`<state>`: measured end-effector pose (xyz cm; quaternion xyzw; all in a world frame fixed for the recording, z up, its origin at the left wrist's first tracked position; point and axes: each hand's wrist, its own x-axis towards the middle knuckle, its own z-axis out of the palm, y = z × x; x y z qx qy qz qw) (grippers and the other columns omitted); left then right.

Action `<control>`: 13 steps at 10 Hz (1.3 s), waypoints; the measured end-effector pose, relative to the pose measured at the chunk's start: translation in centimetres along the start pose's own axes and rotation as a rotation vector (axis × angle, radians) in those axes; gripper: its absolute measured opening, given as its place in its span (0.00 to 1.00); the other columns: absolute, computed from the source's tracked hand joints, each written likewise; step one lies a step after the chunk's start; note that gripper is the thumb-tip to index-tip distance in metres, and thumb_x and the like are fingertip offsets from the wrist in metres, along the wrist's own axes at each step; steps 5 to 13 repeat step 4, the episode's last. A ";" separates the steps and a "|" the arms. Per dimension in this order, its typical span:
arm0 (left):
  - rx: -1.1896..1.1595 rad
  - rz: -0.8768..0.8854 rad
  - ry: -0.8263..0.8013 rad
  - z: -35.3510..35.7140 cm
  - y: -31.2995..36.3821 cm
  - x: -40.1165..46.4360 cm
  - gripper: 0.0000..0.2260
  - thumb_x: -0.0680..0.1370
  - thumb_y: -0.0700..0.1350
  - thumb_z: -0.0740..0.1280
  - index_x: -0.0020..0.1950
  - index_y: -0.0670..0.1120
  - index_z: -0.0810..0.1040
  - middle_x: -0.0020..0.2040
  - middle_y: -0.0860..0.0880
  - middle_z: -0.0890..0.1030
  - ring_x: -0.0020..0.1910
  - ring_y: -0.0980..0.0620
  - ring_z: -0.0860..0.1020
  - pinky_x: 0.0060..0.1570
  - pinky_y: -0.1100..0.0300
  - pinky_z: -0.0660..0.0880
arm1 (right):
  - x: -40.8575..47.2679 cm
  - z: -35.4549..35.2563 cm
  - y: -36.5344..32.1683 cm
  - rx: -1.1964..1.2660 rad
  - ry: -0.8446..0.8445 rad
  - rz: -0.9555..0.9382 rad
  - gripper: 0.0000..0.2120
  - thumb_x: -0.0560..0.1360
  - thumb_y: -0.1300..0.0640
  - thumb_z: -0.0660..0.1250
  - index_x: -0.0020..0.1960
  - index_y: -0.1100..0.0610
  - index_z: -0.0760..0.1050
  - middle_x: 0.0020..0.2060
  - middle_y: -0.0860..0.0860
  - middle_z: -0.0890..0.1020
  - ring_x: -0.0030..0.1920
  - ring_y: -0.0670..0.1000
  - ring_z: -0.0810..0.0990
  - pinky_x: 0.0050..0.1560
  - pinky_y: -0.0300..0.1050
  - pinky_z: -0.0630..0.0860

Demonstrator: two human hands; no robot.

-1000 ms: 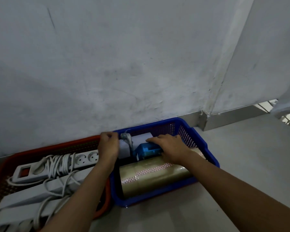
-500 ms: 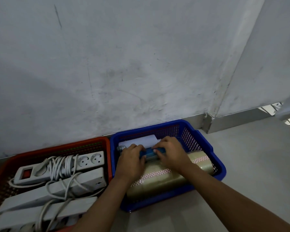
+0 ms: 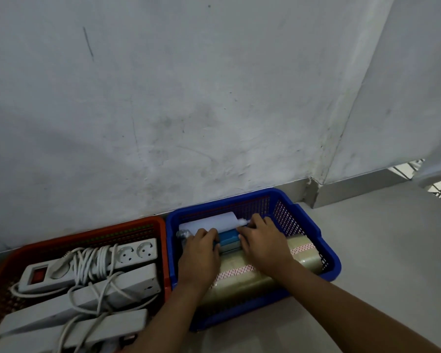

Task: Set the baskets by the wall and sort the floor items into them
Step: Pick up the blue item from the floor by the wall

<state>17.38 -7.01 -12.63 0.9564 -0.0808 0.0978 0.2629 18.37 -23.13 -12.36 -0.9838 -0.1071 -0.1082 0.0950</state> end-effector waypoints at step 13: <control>0.261 0.098 -0.233 -6.2 0.8 3.4 0.17 0.79 0.50 0.58 0.67 0.47 0.69 0.65 0.47 0.74 0.60 0.49 0.74 0.57 0.55 0.73 | -1.1 -5.1 1.3 0.206 -0.432 -0.020 0.32 0.77 0.42 0.59 0.76 0.44 0.50 0.76 0.52 0.57 0.71 0.57 0.65 0.69 0.54 0.66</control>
